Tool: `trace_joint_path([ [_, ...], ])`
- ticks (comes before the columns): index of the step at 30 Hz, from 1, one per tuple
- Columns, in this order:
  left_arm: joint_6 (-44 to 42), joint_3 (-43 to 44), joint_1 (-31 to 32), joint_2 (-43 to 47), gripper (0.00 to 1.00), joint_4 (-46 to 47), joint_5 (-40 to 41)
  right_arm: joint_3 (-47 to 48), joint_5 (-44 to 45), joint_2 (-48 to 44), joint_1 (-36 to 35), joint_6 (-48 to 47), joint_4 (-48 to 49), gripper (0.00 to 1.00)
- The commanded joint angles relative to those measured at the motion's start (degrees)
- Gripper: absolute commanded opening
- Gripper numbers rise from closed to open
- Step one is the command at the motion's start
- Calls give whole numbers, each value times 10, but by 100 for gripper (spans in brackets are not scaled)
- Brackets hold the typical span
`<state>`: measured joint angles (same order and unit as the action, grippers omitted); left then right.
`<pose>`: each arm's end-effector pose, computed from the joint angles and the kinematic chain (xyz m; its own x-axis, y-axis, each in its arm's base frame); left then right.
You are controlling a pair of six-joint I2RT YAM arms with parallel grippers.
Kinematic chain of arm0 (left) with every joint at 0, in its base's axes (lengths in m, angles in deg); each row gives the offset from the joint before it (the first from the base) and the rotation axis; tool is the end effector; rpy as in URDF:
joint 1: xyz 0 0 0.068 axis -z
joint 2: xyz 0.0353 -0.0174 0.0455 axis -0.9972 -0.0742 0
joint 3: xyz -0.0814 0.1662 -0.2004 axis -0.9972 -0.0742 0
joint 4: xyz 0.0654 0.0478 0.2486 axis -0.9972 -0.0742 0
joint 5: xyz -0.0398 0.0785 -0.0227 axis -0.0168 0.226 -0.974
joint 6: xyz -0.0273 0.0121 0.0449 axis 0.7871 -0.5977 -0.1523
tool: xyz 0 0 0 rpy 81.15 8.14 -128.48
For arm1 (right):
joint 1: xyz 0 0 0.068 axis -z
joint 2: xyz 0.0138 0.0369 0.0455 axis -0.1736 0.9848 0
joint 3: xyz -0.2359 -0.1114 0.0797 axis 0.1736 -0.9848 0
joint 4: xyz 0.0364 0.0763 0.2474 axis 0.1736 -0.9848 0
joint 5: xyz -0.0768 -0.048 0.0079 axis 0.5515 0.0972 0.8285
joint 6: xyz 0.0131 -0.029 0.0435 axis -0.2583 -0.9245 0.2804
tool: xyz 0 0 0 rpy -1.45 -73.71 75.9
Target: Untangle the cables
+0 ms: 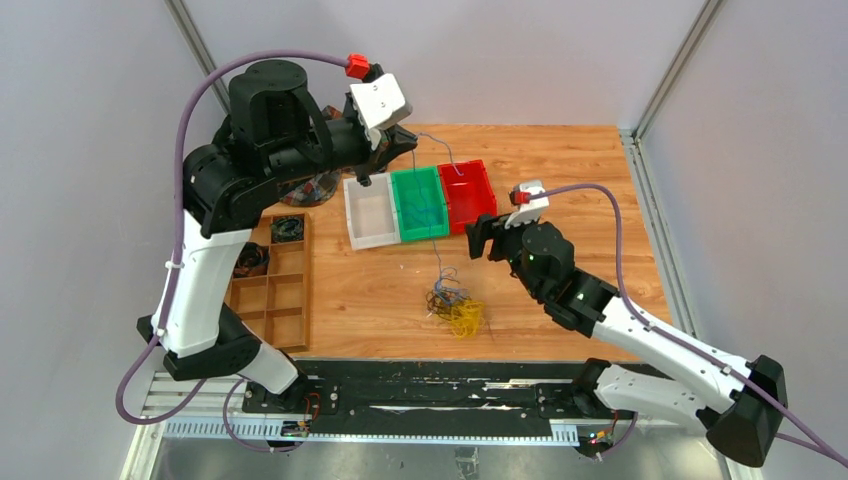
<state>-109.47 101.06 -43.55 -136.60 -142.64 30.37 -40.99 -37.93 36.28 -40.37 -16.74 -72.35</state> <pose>0.1577 -0.1574 0.5832 0.1725 0.3054 -0.9365 0.8532 0.4288 0.2970 0.1526 0.1634 0.3265 -0.1548 0.1651 -0.9741 -0.4512 0.8653 0.2183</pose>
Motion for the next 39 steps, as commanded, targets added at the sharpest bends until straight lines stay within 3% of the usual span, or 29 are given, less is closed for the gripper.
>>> trace_joint_path([
  [1,-4,-11,7,13,0,21,-39,61,94,42,20,31,-107,74],
  [4,5,-14,11,18,0,21,-64,60,54,40,19,36,-88,73],
  [9,-8,-13,15,19,0,22,-23,-26,-160,-27,14,-8,108,75],
  [16,-21,-19,15,21,0,22,-17,11,-315,-1,8,-42,105,75],
  [21,-39,-17,15,23,1,22,-11,54,-326,57,8,-50,91,75],
  [28,-37,-9,16,27,0,22,-13,74,-331,153,7,-25,150,70],
  [39,-51,49,16,39,0,56,36,46,-267,287,9,30,219,39],
])
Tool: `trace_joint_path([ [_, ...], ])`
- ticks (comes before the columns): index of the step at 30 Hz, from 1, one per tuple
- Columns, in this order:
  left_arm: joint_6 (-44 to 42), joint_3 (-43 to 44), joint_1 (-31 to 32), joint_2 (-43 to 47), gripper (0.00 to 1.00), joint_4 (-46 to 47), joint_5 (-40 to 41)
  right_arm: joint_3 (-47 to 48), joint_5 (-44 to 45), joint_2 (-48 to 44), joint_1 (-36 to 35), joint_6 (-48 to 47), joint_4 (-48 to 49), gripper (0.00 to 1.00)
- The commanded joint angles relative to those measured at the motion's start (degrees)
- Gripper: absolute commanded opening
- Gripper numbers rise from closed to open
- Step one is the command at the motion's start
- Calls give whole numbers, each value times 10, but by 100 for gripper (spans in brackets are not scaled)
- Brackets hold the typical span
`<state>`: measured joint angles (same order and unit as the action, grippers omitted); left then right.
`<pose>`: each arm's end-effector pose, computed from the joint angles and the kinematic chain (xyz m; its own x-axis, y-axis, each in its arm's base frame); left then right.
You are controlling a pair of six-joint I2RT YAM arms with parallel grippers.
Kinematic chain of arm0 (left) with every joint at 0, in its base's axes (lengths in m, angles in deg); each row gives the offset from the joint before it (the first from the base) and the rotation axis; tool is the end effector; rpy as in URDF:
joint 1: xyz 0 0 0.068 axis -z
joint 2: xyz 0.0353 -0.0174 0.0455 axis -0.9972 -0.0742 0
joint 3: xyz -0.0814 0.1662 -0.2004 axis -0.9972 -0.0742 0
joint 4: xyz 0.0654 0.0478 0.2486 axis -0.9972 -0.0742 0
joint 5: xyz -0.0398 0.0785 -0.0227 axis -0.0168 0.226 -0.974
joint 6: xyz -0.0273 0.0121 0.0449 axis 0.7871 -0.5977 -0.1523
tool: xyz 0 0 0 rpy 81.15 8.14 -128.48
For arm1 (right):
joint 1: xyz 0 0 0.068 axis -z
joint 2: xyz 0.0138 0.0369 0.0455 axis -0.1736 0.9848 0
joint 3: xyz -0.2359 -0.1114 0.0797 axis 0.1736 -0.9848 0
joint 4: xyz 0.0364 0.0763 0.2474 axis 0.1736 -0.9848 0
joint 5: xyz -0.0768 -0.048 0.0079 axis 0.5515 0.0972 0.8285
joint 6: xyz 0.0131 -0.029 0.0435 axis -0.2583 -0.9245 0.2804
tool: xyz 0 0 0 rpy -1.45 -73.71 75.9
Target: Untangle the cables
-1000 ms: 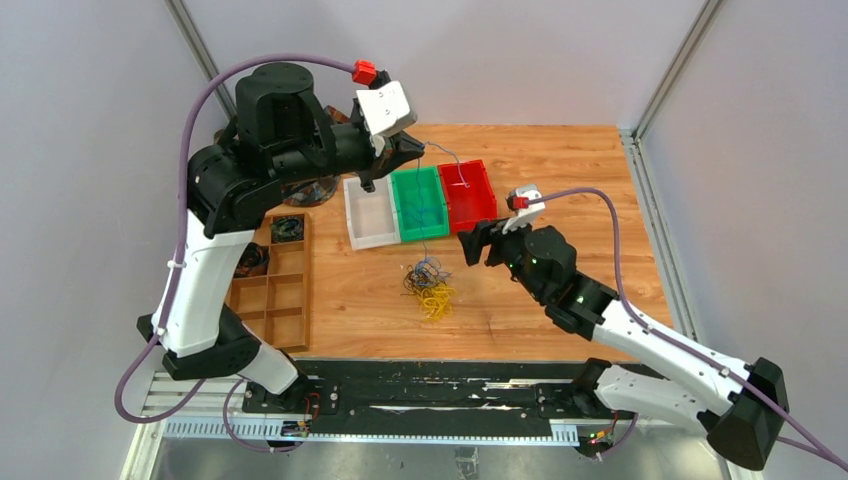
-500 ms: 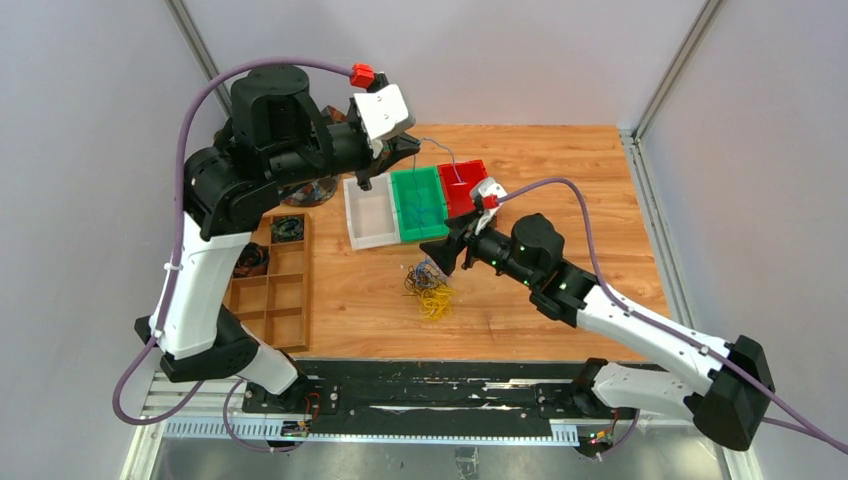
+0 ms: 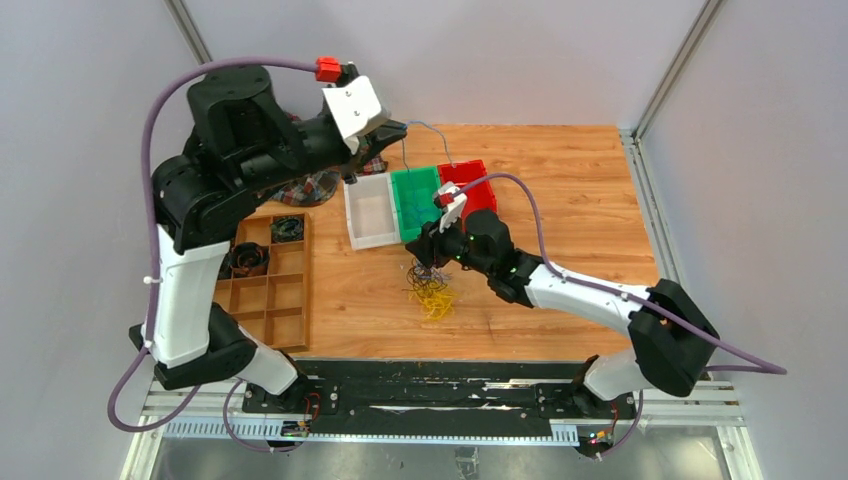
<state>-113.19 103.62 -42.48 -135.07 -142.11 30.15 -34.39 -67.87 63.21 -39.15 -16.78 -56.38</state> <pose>0.1385 -0.1452 0.5986 0.2882 0.2762 -0.9169 0.8276 0.4098 0.3836 0.2086 0.2488 0.2774 -0.2912 0.0289 -0.9562 -0.7915 0.5541 0.2578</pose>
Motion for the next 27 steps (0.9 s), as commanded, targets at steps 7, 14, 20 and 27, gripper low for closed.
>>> trace_joint_path([
  [7,-31,-44,5,88,0,202,111,-76,75,52,-4,51,84,29],
  [14,-53,-33,5,103,0,318,188,-136,101,66,-4,69,94,27],
  [20,-80,-71,5,128,0,498,258,-185,121,78,-4,87,114,27],
  [27,-60,-96,5,133,0,490,236,-199,119,38,-3,95,102,39],
])
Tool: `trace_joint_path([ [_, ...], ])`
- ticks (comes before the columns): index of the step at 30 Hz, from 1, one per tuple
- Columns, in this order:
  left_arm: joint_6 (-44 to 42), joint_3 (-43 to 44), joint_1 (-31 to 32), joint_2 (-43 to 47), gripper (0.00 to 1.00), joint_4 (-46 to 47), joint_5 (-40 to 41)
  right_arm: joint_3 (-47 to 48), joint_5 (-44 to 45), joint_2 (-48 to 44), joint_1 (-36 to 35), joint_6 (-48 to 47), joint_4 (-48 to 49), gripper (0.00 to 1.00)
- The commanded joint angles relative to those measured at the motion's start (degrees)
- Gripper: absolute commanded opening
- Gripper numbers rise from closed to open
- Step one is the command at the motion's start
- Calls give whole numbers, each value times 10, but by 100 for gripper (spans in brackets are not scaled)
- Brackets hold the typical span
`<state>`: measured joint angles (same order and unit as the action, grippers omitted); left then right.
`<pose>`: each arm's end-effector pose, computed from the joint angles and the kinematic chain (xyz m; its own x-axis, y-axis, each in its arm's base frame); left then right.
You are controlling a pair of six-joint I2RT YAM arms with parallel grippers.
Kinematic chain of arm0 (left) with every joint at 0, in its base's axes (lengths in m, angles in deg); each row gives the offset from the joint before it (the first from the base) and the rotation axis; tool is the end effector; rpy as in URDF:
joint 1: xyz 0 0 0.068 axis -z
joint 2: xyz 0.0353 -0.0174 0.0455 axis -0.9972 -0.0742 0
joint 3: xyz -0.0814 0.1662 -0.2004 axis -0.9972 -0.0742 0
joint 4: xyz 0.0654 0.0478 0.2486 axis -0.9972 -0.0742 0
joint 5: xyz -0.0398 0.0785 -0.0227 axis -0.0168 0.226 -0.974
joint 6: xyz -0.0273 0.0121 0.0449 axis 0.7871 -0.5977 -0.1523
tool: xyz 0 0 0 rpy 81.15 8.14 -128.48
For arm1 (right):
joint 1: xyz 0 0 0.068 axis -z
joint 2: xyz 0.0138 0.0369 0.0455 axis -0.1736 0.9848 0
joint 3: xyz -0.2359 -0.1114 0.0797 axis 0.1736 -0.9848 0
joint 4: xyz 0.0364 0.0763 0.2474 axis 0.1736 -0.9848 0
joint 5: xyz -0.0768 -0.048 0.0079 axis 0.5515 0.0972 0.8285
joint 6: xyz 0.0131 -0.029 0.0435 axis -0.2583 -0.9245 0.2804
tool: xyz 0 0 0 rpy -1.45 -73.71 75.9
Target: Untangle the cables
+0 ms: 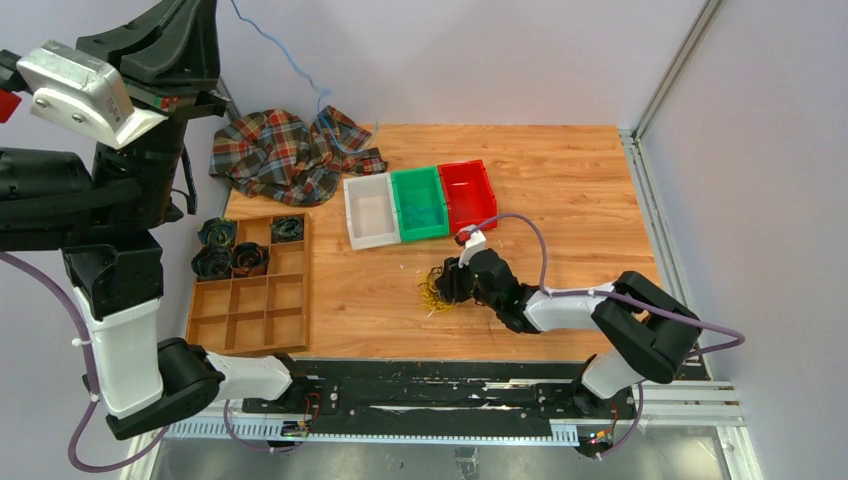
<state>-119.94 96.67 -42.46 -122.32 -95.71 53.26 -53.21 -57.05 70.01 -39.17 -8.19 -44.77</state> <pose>0.0664 -0.0579 0.6865 0.7741 -0.0150 -0.6329 0.2692 0.9126 0.3076 0.1913 0.2187 0.1595 -0.5048 0.0019 -0.8632 -0.5753 0.7448 0.3381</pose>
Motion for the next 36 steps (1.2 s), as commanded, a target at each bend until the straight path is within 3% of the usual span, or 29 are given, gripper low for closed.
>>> trace_joint_path([
  [1,9,-47,5,13,0,24,0,-6,11,-45,-3,7,-26,42],
  [7,21,-179,5,48,1,27,2,23,30,-162,-3,-2,-104,61],
  [11,77,-249,5,57,0,21,17,48,43,-228,0,13,-114,67],
  [17,107,-339,5,41,0,18,38,126,58,-244,1,12,-145,67],
  [25,130,-332,4,-21,0,3,21,198,77,-180,30,5,-183,65],
  [36,103,-365,1,-82,1,34,49,177,80,-141,70,11,-197,63],
])
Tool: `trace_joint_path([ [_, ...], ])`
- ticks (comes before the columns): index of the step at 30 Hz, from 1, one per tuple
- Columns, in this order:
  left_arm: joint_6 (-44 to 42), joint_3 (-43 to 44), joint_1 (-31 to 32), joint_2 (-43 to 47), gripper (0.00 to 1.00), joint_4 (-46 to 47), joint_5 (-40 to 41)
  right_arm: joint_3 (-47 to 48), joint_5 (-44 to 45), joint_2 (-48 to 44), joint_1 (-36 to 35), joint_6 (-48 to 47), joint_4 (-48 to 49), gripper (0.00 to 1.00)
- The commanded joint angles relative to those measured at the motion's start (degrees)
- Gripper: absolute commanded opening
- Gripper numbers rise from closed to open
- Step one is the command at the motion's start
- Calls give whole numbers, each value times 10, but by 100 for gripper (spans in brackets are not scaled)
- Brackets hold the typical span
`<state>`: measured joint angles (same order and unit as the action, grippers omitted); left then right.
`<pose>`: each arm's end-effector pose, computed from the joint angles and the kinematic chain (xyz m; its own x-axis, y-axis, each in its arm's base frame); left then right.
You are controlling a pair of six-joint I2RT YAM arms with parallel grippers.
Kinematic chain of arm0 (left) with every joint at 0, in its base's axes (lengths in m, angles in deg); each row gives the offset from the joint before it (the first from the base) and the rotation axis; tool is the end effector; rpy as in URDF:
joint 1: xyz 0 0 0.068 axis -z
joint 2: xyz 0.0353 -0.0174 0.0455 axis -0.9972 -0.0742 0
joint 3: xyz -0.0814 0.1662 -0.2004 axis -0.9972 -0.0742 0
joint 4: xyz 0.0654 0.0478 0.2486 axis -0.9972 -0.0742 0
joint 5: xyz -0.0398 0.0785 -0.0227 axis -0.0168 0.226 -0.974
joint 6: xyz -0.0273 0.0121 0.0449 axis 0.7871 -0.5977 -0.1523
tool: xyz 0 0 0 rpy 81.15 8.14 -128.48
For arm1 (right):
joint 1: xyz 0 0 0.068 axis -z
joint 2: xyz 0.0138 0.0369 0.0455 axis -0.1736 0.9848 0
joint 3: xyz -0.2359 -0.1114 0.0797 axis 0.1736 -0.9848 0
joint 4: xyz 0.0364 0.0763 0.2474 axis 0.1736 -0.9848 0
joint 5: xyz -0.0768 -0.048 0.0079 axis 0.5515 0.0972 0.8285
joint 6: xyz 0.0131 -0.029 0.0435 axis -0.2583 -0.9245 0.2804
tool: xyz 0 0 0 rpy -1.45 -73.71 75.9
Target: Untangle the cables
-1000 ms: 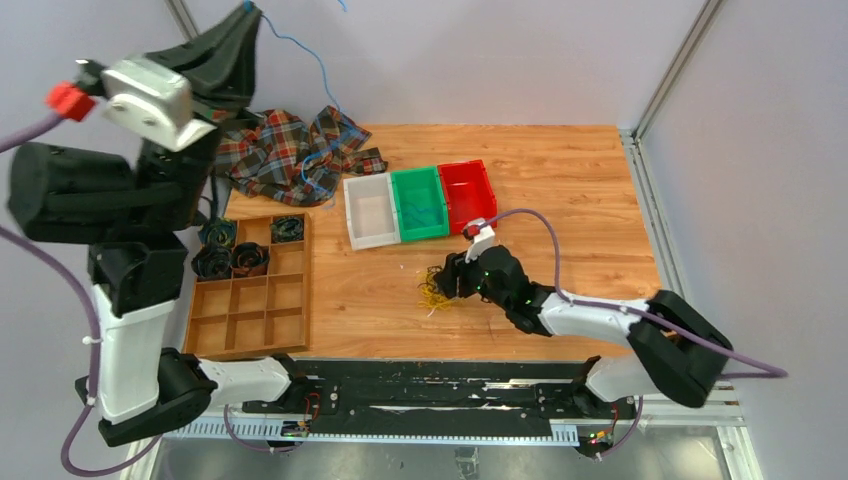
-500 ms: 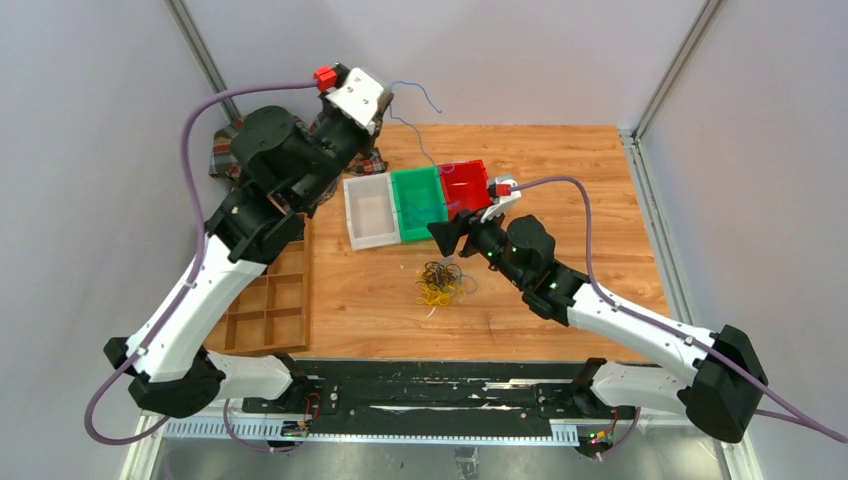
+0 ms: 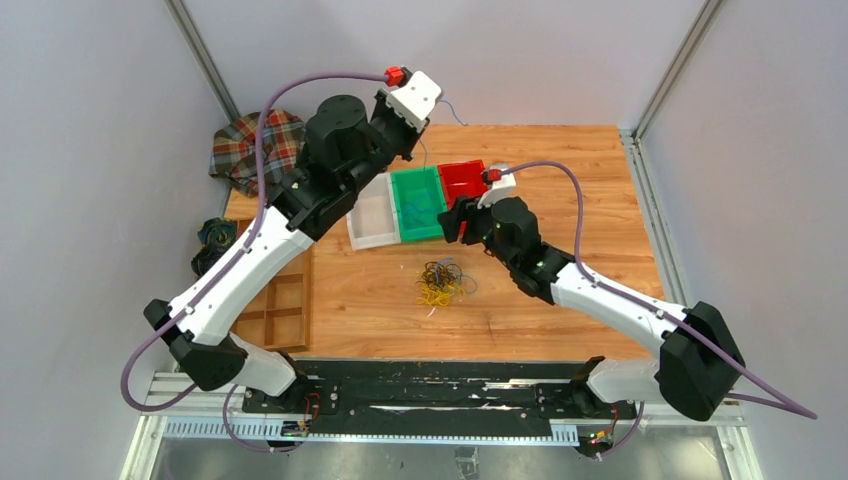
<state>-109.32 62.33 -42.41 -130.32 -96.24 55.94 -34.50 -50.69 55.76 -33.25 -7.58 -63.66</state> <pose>0.2230 -0.2035 0.5121 0.2369 0.2611 -0.9358 0.5264 0.7751 0.3495 0.2221 0.2011 0.3011 -0.3133 0.2385 -0.9192 -0.4752 0.7987 0.3692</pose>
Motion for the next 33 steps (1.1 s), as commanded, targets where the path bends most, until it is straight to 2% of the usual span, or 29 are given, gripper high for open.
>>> trace_joint_path([
  [1,-2,-40,0,1,0,46,24,-14,15,4,11,6,-12,63],
  [3,-7,-86,-4,9,1,65,23,-19,13,6,11,5,-18,62],
  [6,-18,-109,-21,6,0,86,23,-32,14,2,14,3,-21,62],
  [12,-18,-71,-54,-25,0,88,20,-53,14,-11,22,5,-19,62],
  [24,-26,-19,-63,-77,0,104,10,-72,13,-9,35,15,-20,60],
  [33,-57,-73,-93,-93,1,125,2,-85,9,-26,43,18,-19,60],
])
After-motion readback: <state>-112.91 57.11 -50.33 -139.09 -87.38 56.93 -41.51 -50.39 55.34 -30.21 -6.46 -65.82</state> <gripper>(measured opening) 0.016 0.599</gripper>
